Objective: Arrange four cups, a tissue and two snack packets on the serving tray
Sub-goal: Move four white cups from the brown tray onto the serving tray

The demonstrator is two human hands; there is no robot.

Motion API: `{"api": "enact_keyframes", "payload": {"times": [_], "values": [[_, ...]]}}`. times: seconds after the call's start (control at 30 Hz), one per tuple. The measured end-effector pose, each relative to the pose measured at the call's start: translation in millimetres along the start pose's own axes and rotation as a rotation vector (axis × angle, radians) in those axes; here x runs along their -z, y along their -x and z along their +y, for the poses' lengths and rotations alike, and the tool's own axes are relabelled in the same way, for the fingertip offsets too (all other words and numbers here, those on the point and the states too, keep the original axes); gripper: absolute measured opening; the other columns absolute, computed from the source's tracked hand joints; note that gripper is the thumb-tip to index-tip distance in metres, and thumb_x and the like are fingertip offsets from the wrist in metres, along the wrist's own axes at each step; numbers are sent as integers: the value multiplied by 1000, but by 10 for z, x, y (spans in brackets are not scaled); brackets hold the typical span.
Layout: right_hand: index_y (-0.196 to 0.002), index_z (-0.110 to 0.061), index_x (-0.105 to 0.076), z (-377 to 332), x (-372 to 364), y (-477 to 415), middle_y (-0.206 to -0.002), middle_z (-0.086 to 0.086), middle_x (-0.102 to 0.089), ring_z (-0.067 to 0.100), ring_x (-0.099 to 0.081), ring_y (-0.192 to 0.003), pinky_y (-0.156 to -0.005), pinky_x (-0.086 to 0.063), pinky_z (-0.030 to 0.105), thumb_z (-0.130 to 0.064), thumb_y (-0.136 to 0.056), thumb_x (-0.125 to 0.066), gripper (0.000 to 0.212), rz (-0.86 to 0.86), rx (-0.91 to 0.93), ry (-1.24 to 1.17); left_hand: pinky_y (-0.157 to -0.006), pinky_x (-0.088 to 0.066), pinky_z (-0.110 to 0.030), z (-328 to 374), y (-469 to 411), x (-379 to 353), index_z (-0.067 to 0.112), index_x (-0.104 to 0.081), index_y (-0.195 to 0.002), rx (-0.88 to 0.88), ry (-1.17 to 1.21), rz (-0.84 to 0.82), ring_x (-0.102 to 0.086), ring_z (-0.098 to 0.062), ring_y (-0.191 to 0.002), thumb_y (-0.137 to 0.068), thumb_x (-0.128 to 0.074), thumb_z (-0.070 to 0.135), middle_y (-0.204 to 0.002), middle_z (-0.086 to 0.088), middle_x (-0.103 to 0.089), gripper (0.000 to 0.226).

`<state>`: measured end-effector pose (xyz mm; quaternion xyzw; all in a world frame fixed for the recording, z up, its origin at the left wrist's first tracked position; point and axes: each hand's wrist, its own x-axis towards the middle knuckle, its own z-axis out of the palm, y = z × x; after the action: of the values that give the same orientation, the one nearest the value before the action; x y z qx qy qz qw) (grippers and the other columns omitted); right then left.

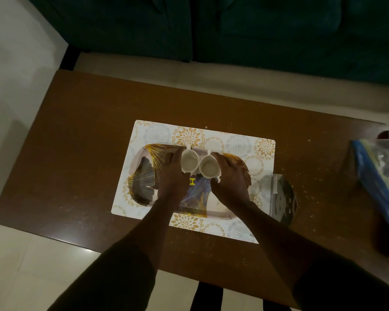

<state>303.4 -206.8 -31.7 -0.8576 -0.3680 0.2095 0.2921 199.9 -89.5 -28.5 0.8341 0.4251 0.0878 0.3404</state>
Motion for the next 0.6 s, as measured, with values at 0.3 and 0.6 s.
{"api": "enact_keyframes", "payload": {"times": [0.3,0.6], "values": [[-134,-17,-50,4,-74,0,-129,1,-62,21,-54,-120,-99,-45,35,-15,-80,-72,59,60,-43,-12,-88,-42,-27,-74,-61,44,5,-59,-128,-79,12,-12,-60,-30,-112,-80,-74,6,-122,-15,-65,50],[-127,-14,-57,-34,-79,-19,-119,2,-67,16,-61,-109,-92,-50,28,-18,-80,-75,50,131,-9,-50,-96,-46,-33,-116,-107,54,6,-56,-133,-43,13,-36,-58,-28,-119,-79,-76,5,-129,-14,-63,57]]}}
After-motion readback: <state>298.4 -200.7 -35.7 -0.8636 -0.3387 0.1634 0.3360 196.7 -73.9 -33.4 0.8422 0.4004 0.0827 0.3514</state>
